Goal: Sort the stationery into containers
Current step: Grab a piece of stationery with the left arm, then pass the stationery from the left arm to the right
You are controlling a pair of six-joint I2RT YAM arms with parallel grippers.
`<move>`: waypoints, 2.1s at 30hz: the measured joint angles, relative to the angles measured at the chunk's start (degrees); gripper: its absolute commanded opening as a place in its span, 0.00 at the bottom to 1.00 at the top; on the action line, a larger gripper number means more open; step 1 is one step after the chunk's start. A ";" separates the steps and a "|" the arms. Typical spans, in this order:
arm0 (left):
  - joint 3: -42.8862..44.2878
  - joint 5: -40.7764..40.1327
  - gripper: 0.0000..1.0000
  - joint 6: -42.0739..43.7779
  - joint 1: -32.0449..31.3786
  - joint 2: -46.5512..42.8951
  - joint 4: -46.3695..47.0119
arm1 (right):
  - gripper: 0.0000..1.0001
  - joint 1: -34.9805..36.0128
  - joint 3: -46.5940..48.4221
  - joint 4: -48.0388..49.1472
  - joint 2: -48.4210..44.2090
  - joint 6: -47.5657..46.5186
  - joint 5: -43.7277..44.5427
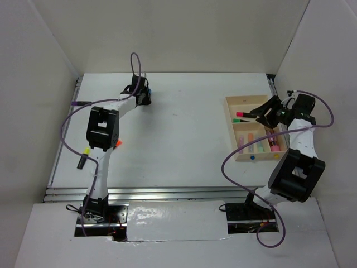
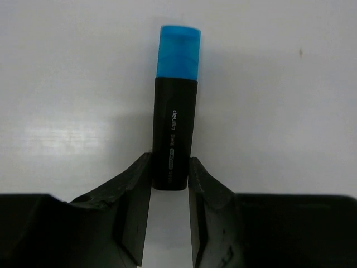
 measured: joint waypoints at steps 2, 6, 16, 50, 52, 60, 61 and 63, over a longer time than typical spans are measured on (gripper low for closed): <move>-7.58 2.12 0.00 0.00 0.11 -4.74 1.42 | 0.64 0.90 -1.36 0.13 -0.96 -0.09 -0.35; -18.05 7.17 0.00 0.02 0.20 -12.11 1.90 | 0.65 5.79 -4.57 0.15 -4.96 -0.55 -0.61; -34.80 17.27 0.00 -0.15 -1.25 -33.18 1.88 | 0.68 21.35 -7.48 3.48 -9.42 0.35 0.37; -40.39 30.51 0.00 -9.66 -14.99 -47.01 -3.96 | 0.50 48.17 12.59 19.04 22.21 21.92 -0.81; -40.22 30.51 0.00 -9.70 -15.28 -47.01 -4.37 | 0.27 48.26 12.66 19.71 22.47 22.29 -0.98; -38.84 29.35 0.99 -9.64 -14.97 -47.12 -7.06 | 0.00 47.04 11.85 22.27 22.14 23.96 -3.32; -37.86 28.55 0.99 -9.51 -14.45 -47.12 -8.59 | 0.00 46.25 11.30 22.29 21.77 23.47 -3.34; -35.78 27.04 0.99 -8.50 -12.41 -47.19 -10.88 | 0.00 43.43 10.34 21.00 20.39 21.90 -3.28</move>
